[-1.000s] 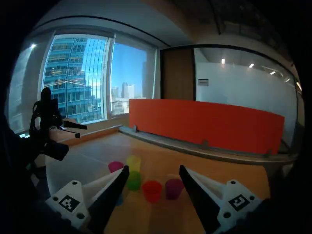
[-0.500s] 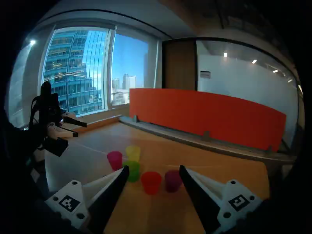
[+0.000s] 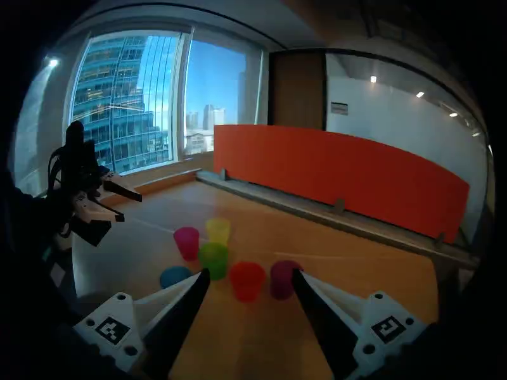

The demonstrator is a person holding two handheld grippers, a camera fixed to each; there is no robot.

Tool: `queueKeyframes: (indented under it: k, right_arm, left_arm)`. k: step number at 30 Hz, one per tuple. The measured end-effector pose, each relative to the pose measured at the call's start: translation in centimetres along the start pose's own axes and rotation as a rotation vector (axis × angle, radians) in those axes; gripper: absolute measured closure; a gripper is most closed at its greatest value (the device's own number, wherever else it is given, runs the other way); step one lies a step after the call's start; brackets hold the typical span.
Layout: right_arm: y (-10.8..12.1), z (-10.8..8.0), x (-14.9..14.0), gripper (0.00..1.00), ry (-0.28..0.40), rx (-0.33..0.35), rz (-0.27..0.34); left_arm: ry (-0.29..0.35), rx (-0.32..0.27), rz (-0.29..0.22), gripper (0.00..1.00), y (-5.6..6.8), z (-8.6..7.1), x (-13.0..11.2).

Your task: Pour water

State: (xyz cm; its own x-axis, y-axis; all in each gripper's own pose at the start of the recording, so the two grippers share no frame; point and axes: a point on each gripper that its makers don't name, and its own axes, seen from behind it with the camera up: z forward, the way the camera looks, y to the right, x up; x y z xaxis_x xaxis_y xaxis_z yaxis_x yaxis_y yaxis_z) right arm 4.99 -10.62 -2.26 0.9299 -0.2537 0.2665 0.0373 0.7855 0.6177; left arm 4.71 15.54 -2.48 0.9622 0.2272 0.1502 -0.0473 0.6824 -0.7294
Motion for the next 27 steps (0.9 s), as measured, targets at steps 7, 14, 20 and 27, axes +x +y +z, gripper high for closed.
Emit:
queueKeyframes:
  k: [7,14,20,27]
  right_arm:
    - [-0.3,0.7,-0.7,0.0,-0.024,0.01,-0.015]
    - [-0.2,1.6,-1.3,0.0,-0.041,0.017,-0.012]
    - [-0.2,2.2,-1.8,0.0,-0.052,0.024,-0.004]
    - [-0.1,2.8,-2.3,0.0,-0.064,0.03,-0.001]
  left_arm:
    - [-0.022,-0.023,-0.004,0.1,0.4,0.6,-1.1]
    - [-0.046,-0.047,-0.017,0.1,0.8,1.4,-2.5]
    - [-0.073,-0.066,-0.014,0.1,1.4,2.3,-3.9]
    - [-0.104,-0.093,-0.013,0.1,2.1,3.4,-5.5]
